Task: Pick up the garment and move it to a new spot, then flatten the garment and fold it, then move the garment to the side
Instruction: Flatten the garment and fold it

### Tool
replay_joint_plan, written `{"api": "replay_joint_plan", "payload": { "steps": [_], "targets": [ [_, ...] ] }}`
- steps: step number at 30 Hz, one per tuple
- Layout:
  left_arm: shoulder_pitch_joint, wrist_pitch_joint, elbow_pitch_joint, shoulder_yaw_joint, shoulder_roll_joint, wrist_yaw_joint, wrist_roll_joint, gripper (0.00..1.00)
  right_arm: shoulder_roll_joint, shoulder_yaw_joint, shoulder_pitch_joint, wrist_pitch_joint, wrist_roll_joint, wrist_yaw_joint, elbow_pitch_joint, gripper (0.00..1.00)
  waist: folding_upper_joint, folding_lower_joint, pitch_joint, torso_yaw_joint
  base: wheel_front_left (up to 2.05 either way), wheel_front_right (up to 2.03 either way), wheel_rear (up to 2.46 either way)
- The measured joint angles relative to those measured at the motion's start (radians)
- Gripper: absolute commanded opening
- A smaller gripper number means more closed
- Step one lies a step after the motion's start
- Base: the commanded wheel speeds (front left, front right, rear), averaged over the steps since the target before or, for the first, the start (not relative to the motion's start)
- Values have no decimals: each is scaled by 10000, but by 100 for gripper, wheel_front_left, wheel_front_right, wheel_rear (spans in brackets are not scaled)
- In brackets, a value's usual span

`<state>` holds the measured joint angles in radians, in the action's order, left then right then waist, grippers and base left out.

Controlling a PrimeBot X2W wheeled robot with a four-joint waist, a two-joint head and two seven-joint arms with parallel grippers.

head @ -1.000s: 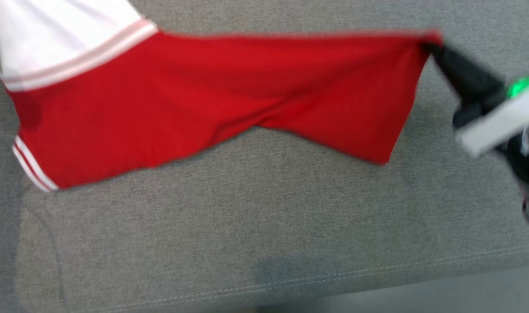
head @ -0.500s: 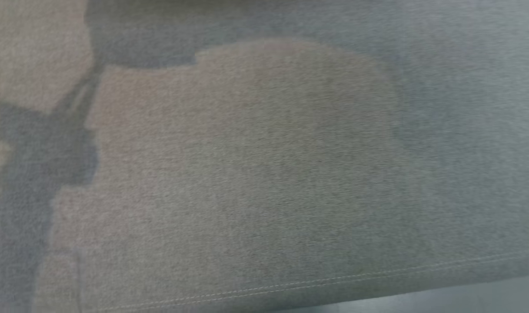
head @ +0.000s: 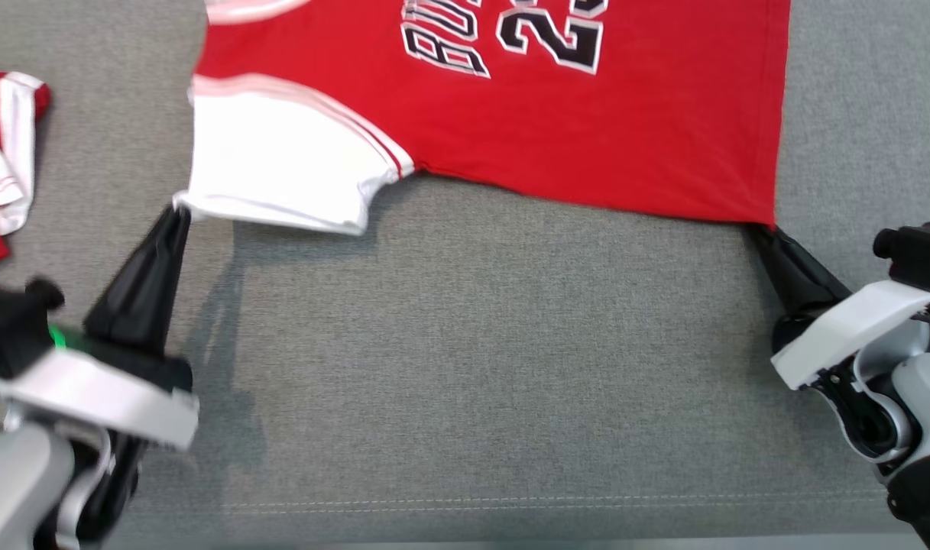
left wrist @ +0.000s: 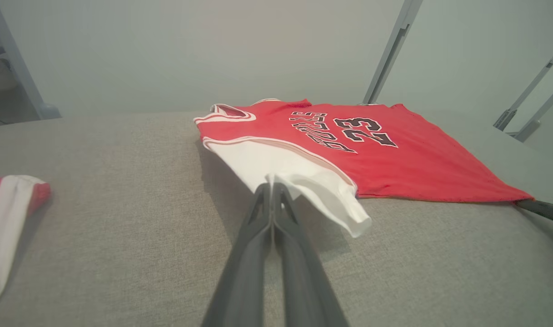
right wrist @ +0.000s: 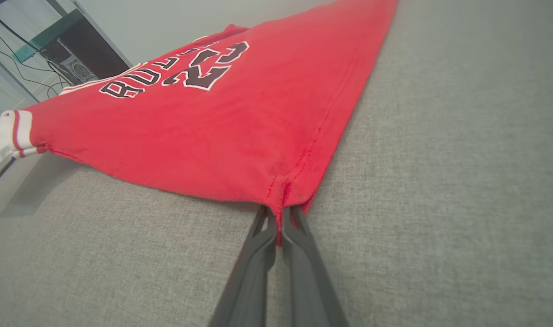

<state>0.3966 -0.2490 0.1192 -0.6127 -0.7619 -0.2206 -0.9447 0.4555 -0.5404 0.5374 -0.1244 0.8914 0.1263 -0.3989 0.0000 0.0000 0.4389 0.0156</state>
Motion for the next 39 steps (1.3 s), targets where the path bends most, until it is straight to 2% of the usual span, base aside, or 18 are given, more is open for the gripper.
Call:
{"api": "replay_joint_plan", "payload": {
  "steps": [5, 9, 16, 21, 22, 26, 27, 28, 29, 30, 35, 39],
  "targets": [
    [-2020, -23, 1315, 698, 21, -734, 479, 0, 366, 470, -481, 86, -48, 0, 428, 0, 0, 0, -381, 291, 0, 0, 0],
    [-3127, -23, 1919, 702, 163, -980, 470, 0, 591, 798, -1151, 708, -244, 2, 941, 0, 0, 0, -629, 609, 0, 0, 0],
    [-4007, -19, 2008, 201, 602, -957, 134, 0, 462, 2109, -2964, 1559, -951, 2, 1816, 0, 0, 0, -1178, 1084, 0, 0, 0],
    [-4106, 40, 1615, 56, 729, -777, -69, 0, -121, 2932, -3945, 2025, -1549, 0, 2316, 0, 0, 0, -1536, 1192, 0, 0, 0],
    [-4103, 125, 1388, 12, 849, -619, -242, 0, -493, 3266, -4335, 2270, -1659, 0, 2587, 0, 0, 0, -1670, 1186, 0, 0, 0],
    [-4102, 320, 1024, -52, 892, -430, -472, 0, -817, 3461, -4689, 2646, -2138, 0, 2821, 0, 0, 0, -1791, 1066, 0, 0, 0],
    [-4100, 378, 936, -67, 915, -339, -556, 0, -897, 3496, -4732, 2763, -2230, 0, 2838, 29, 0, 0, -1832, 1030, 0, 0, 0],
    [-4100, 387, 876, -75, 955, -257, -652, 8, -991, 3542, -4768, 2840, -2290, 2, 2869, 89, 0, 0, -1864, 1001, 0, 0, 0],
    [-4092, 506, 786, -86, 1016, -228, -777, 68, -1106, 3630, -4792, 2840, -2366, 0, 2882, 100, 0, 0, -1897, 977, 0, 0, 0],
    [-4088, 652, 671, -100, 1083, -224, -930, 100, -1170, 3674, -4807, 2892, -2456, 0, 2878, 100, 0, 0, -1933, 960, 0, 0, 0],
    [-4095, 961, 424, -140, 1110, -188, -1231, 100, -1344, 3797, -4875, 2926, -2800, 0, 2884, 100, 0, 0, -2151, 911, 0, 0, 0],
    [-4118, 930, 640, 92, 754, -654, -1124, 100, -1350, 4119, -5074, 2675, -3051, 2, 3099, 100, 0, 0, -2398, 878, 0, 0, 0]
  ]
}}
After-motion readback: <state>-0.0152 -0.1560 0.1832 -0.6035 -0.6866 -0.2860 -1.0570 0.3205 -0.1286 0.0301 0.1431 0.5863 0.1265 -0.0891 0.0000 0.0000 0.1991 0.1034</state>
